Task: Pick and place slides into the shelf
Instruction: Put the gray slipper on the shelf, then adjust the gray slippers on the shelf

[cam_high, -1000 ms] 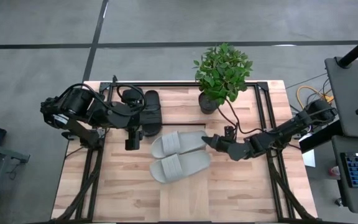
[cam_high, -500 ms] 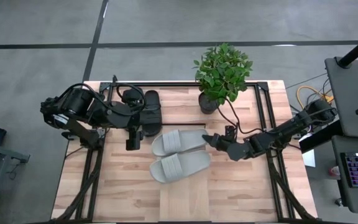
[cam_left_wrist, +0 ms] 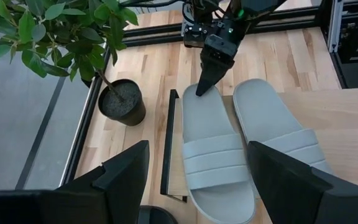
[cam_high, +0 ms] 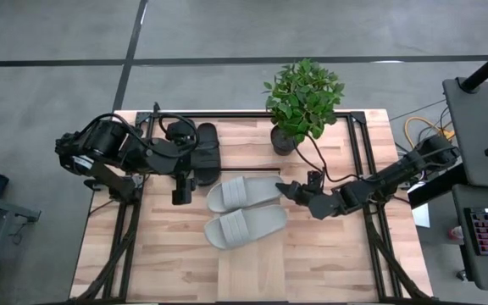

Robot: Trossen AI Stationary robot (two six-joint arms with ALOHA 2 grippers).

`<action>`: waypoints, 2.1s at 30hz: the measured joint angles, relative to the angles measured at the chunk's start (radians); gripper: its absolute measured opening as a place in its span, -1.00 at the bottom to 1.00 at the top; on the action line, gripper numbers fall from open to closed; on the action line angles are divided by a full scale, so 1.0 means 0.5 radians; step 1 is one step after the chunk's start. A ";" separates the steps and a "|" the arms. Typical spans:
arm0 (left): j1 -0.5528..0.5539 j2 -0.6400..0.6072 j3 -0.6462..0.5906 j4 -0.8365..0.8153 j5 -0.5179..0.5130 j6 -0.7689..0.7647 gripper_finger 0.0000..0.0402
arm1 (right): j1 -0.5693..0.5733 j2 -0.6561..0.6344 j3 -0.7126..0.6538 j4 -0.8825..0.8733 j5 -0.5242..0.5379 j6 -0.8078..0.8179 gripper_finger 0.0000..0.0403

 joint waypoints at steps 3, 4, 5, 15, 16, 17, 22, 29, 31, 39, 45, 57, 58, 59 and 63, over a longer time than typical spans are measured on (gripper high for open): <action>0.000 0.000 -0.024 0.000 0.001 -0.002 0.27 | 0.007 -0.014 0.001 0.014 -0.003 0.007 0.07; 0.000 0.000 -0.036 -0.001 0.000 -0.002 0.27 | 0.009 -0.014 0.002 0.017 -0.011 0.002 0.10; 0.000 0.000 -0.052 -0.001 0.001 -0.002 0.27 | 0.012 -0.015 0.002 0.016 -0.025 -0.012 0.13; 0.000 0.000 -0.216 0.000 0.059 -0.004 0.27 | 0.038 -0.096 0.002 0.090 -0.032 -0.102 0.38; 0.000 0.000 -0.227 0.000 0.059 -0.004 0.27 | 0.046 -0.106 0.002 0.087 -0.032 -0.106 0.40; 0.000 0.000 -0.236 -0.001 0.060 -0.004 0.27 | 0.054 -0.113 0.002 0.090 -0.032 -0.120 0.42; 0.000 -0.009 -0.249 0.000 0.061 -0.005 0.27 | 0.075 -0.143 0.003 0.078 -0.032 -0.140 0.48; 0.000 -0.011 -0.247 0.003 0.062 -0.005 0.27 | 0.075 -0.201 0.003 0.069 -0.033 -0.195 0.50; 0.000 -0.011 -0.248 0.002 0.062 -0.005 0.27 | 0.075 -0.228 0.003 0.042 -0.032 -0.196 0.50; -0.001 -0.015 -0.249 0.001 0.070 -0.005 0.27 | 0.097 -0.318 0.004 -0.058 -0.039 -0.196 0.50; 0.000 -0.017 -0.248 0.000 0.071 -0.008 0.27 | 0.137 -0.387 0.004 -0.094 -0.047 -0.232 0.50; 0.000 -0.020 -0.251 0.008 0.070 -0.002 0.27 | 0.251 -0.397 0.111 -0.071 -0.281 -0.489 0.50; 0.000 -0.020 -0.251 0.013 0.070 -0.002 0.27 | 0.250 -0.386 0.145 -0.094 -0.280 -0.512 0.49; 0.000 -0.020 -0.251 0.012 0.069 -0.002 0.27 | 0.250 -0.375 0.178 -0.118 -0.280 -0.526 0.49; 0.000 -0.020 -0.252 0.023 0.069 -0.002 0.27 | 0.248 -0.303 0.326 -0.268 -0.314 -0.592 0.45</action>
